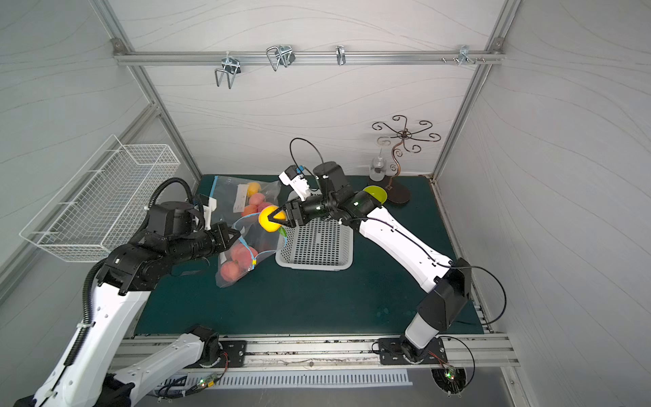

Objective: Place the peach in a zip-top bag and seal the zipper
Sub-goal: Place the peach in the zipper food storage bag.

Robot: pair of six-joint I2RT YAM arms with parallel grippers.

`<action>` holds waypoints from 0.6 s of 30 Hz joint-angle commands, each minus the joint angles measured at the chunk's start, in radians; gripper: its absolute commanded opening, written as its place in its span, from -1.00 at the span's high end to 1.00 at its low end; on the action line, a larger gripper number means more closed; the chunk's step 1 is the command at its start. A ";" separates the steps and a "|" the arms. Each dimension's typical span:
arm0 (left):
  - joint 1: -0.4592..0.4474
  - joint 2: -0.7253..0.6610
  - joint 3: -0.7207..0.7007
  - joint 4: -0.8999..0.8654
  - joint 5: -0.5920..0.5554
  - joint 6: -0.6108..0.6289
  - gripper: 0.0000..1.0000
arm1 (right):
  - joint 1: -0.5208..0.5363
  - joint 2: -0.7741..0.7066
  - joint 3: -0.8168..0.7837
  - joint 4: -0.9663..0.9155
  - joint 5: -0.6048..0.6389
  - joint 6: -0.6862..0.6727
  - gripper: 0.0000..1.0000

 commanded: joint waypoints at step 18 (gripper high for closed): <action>0.003 -0.021 -0.011 0.102 0.051 -0.066 1.00 | 0.110 0.149 0.259 -0.190 0.220 -0.179 -0.55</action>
